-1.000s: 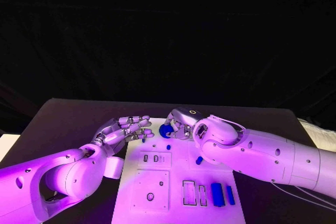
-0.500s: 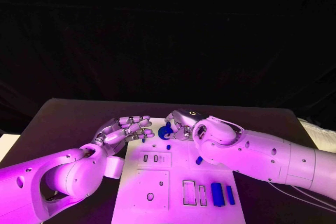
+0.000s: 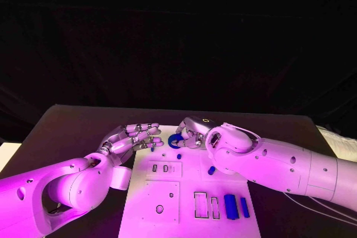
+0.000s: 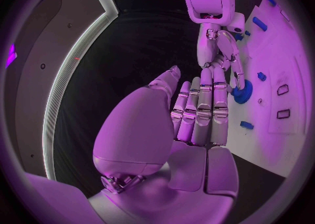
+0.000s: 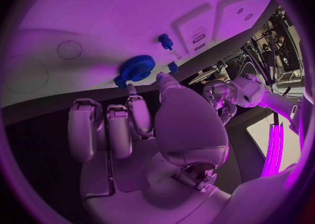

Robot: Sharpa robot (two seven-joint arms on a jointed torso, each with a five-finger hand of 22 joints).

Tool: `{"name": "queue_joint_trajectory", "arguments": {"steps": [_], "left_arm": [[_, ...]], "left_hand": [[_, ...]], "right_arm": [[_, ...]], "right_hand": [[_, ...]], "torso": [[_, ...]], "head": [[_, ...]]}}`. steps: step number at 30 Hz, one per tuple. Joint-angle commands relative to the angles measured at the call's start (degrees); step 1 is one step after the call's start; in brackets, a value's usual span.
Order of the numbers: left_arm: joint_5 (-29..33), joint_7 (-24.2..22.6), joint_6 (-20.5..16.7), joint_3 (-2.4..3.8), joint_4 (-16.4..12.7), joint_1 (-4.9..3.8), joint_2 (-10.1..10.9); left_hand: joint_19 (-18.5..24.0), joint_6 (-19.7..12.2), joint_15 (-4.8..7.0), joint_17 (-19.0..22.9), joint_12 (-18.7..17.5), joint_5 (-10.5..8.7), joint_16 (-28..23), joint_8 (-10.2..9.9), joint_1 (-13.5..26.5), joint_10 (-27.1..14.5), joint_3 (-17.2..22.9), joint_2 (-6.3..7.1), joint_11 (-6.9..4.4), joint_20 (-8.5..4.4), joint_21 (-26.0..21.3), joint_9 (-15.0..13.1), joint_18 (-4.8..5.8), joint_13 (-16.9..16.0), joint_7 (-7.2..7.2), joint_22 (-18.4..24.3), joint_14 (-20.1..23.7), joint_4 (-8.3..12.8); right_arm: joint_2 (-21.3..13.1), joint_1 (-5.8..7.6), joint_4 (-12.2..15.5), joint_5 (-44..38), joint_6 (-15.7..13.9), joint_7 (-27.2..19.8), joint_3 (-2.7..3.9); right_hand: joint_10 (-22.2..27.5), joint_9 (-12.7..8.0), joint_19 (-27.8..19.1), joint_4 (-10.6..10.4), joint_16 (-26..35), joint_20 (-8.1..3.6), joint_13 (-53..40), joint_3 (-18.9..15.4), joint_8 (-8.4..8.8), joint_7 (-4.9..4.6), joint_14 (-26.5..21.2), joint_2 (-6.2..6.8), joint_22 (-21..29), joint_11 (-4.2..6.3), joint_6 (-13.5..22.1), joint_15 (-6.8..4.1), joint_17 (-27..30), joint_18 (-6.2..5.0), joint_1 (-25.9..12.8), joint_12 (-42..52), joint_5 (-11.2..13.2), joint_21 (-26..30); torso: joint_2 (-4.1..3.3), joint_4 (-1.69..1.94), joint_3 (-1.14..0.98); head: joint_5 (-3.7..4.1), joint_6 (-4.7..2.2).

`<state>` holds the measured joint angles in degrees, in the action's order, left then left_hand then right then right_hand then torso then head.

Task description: Assemble the parts on the task board

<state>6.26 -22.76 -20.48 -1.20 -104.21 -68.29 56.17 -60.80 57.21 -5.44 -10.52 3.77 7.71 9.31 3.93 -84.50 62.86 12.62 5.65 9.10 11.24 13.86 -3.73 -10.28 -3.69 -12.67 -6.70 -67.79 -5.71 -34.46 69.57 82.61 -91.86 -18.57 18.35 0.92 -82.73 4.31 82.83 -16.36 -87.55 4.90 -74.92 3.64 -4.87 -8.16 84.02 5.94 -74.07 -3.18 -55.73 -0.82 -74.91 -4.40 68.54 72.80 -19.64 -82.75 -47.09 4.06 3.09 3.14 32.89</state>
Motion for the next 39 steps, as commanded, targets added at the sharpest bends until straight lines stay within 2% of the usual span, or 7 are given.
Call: {"name": "queue_joint_trajectory", "arguments": {"steps": [1,4,8,15,25,34,39], "left_arm": [[0.08,-0.17,1.07,0.04,-0.08,-0.09,0.01],[0.08,-0.18,1.07,0.04,0.04,-0.09,0.14],[0.08,-0.19,1.08,0.04,0.32,-0.09,0.18],[0.08,-0.22,1.22,0.03,1.32,-0.08,-0.16],[0.09,-0.33,1.71,-0.01,2.36,-0.03,-1.13],[0.10,-0.29,1.98,-0.12,3.03,0.06,-1.68],[0.10,-0.28,2.17,-0.17,3.24,0.18,-1.87]], "left_hand": [[-0.37,-0.47,-0.14,-0.08,-0.16,-0.22,-0.34,-0.16,0.07,-0.36,-0.06,-0.21,0.04,-0.01,-0.21,0.03,0.10,-0.03,-0.08,0.06,-0.31,0.44],[-0.37,-0.47,-0.14,-0.08,-0.16,-0.22,-0.34,-0.16,0.07,-0.36,-0.06,-0.21,0.04,-0.01,-0.21,0.03,0.10,-0.03,-0.08,0.06,-0.31,0.44],[-0.37,-0.47,-0.14,-0.08,-0.16,-0.22,-0.34,-0.16,0.07,-0.36,-0.06,-0.21,0.04,-0.01,-0.21,0.03,0.10,-0.03,-0.08,0.06,-0.31,0.44],[-0.39,-0.54,-0.14,-0.12,-0.17,-0.23,-0.40,-0.17,0.10,-0.43,-0.10,-0.18,0.05,0.00,-0.25,0.04,0.11,-0.03,-0.08,0.07,-0.31,0.51],[-0.39,-0.54,-0.14,-0.13,-0.17,-0.23,-0.41,-0.17,0.11,-0.43,-0.10,-0.19,0.04,0.00,-0.26,0.03,0.11,-0.03,-0.07,0.08,-0.31,0.52],[-0.40,-0.54,-0.14,-0.14,-0.16,-0.22,-0.42,-0.17,0.11,-0.43,-0.10,-0.20,0.04,0.00,-0.26,0.03,0.11,-0.03,-0.06,0.08,-0.31,0.53],[-0.40,-0.54,-0.14,-0.14,-0.16,-0.22,-0.42,-0.17,0.11,-0.43,-0.10,-0.20,0.04,0.00,-0.26,0.03,0.11,-0.03,-0.06,0.08,-0.31,0.53]], "right_arm": [[-0.98,-0.25,0.42,2.51,-7.19,-3.69,-0.06],[-3.20,-0.34,1.40,8.08,-13.87,-11.59,0.08],[-5.78,-0.35,2.64,14.29,-15.84,-18.80,0.41],[-13.77,-0.23,5.55,26.12,-11.00,-24.98,0.93],[-22.20,-1.30,4.33,32.56,-6.77,-29.11,1.03],[-23.32,-4.20,-0.04,33.35,-4.85,-29.68,1.03],[-22.73,-5.77,-1.78,33.74,-4.75,-30.14,1.04]], "right_hand": [[-0.17,-0.32,0.39,0.62,-0.38,-0.11,-2.45,-0.35,0.57,0.00,5.08,-0.30,-0.15,0.09,0.06,-0.37,-10.70,1.15,1.38,0.13,-0.01,-0.16],[0.19,-0.66,0.33,1.76,-0.23,0.02,-2.08,-0.34,1.44,-0.51,5.00,-0.47,-0.06,-0.29,1.90,-0.11,-10.41,1.14,4.06,-0.47,0.18,-0.13],[0.49,-0.63,0.25,2.50,-0.18,0.21,-1.79,-0.39,1.37,-0.75,4.97,-0.55,0.02,-0.50,2.73,0.09,-10.32,1.13,5.67,-0.93,0.31,-0.08],[0.62,-0.42,0.30,4.64,-0.38,0.25,-1.72,-0.12,1.04,-0.58,5.05,-0.93,-0.27,-0.34,1.92,0.02,-10.78,1.17,9.19,-1.10,0.11,-0.20],[0.59,-0.39,0.47,7.53,-0.56,0.02,-1.72,0.26,0.95,-0.35,5.13,-0.39,-0.71,-0.06,0.68,-0.22,-11.16,1.25,12.56,-1.15,0.36,-0.42],[0.58,-0.40,0.46,8.19,-0.54,-0.02,-1.65,0.07,0.97,-0.30,5.12,-0.10,-0.70,-0.02,0.42,-0.26,-11.13,1.25,13.00,-1.26,1.50,-0.42],[0.59,-0.41,0.45,8.32,-0.53,-0.02,-1.62,0.04,0.98,-0.29,5.11,-0.09,-0.68,-0.01,0.39,-0.26,-11.12,1.24,13.07,-1.31,1.76,-0.41]], "torso": [[0.02,-0.09,-0.06],[0.04,-0.27,-0.09],[0.17,-0.57,-0.20],[0.71,-1.25,-0.54],[1.11,-2.22,-1.21],[1.17,-2.70,-1.81],[1.16,-2.49,-1.66]], "head": [[0.01,-0.08],[0.04,-0.30],[-0.03,-0.44],[-0.17,-0.44],[0.23,-0.70],[0.12,-0.49],[0.14,-0.46]]}}
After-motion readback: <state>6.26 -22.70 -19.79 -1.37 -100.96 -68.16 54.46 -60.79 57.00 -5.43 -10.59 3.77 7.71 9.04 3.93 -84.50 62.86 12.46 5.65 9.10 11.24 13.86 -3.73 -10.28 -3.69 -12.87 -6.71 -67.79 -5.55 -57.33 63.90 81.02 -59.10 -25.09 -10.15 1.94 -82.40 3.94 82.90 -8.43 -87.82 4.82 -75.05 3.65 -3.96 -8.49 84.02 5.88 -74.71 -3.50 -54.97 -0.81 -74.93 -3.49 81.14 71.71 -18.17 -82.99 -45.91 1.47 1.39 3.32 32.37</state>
